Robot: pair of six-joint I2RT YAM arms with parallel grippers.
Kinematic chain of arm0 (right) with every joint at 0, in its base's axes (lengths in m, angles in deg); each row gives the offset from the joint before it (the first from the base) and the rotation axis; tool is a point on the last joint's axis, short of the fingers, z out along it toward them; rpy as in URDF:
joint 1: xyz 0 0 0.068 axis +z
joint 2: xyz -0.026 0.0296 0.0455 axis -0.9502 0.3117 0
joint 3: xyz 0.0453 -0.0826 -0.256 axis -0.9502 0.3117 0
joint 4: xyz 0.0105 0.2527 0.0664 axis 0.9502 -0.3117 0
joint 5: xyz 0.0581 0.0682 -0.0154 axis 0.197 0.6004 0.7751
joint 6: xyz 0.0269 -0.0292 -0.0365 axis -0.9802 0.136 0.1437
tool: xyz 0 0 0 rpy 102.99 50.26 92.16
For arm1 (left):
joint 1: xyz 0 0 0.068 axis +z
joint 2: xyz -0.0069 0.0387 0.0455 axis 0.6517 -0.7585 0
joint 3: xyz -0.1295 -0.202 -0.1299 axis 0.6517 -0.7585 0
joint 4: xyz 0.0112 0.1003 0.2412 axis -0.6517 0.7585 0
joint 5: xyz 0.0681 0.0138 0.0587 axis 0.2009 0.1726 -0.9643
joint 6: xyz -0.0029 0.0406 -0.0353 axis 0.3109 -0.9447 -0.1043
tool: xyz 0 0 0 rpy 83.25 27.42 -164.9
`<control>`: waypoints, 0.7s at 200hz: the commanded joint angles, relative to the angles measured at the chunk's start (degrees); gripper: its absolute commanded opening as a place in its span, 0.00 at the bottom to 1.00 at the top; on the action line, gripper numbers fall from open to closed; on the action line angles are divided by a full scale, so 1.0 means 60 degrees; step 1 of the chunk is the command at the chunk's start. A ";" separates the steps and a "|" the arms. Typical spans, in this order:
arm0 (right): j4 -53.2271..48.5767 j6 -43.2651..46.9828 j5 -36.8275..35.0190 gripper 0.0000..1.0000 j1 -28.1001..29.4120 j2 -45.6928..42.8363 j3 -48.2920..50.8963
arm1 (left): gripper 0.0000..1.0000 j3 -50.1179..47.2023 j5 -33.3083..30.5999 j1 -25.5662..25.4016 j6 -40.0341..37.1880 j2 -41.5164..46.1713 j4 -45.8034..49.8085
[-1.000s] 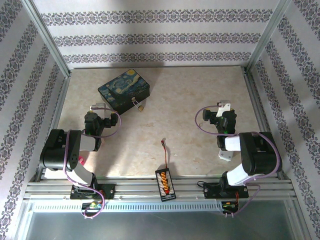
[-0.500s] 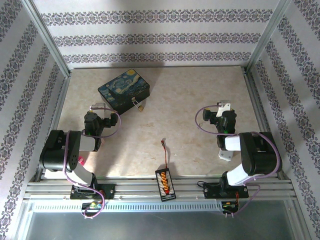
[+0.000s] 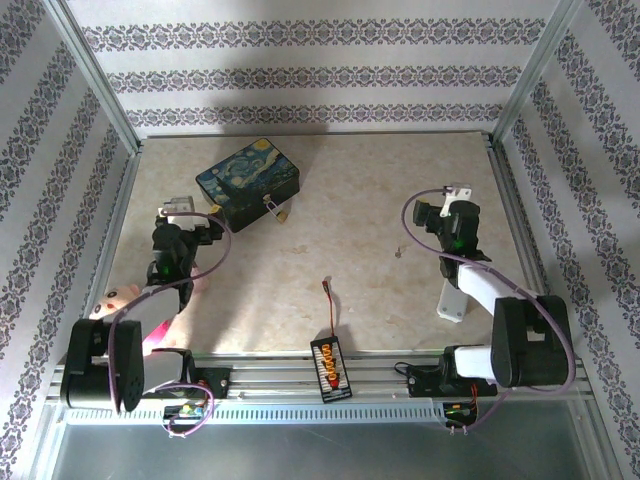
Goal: Unlock the padlock with the key
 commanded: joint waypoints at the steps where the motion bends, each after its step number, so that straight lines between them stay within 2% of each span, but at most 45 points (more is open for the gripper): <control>1: -0.2341 -0.0677 -0.0573 0.82 0.0422 -0.0541 -0.0458 | 0.99 0.0266 0.0547 0.0032 0.1254 0.0551 0.1068; 36: -0.4952 -0.1725 -0.1657 0.73 0.1309 -0.1362 -0.1021 | 0.99 0.1178 0.1503 -0.0216 0.2157 0.0856 0.2756; 72: -0.7295 -0.3076 -0.1981 0.68 0.2000 -0.2074 -0.1379 | 0.99 0.1207 0.0444 -0.2349 0.2178 0.1063 0.2828; 100: -0.8205 -0.3963 -0.1428 0.65 0.2127 -0.2303 -0.1352 | 0.99 0.1163 -0.0320 -0.3897 0.2545 0.0591 0.2303; 121: -0.8585 -0.4359 -0.0839 0.61 0.2143 -0.2183 -0.1341 | 0.99 0.1075 -0.0240 -0.4040 0.3335 0.0015 0.1666; 140: -0.8630 -0.4635 -0.0304 0.56 0.2170 -0.1802 -0.1293 | 0.99 0.1288 0.0174 -0.4040 0.3545 -0.0463 0.1555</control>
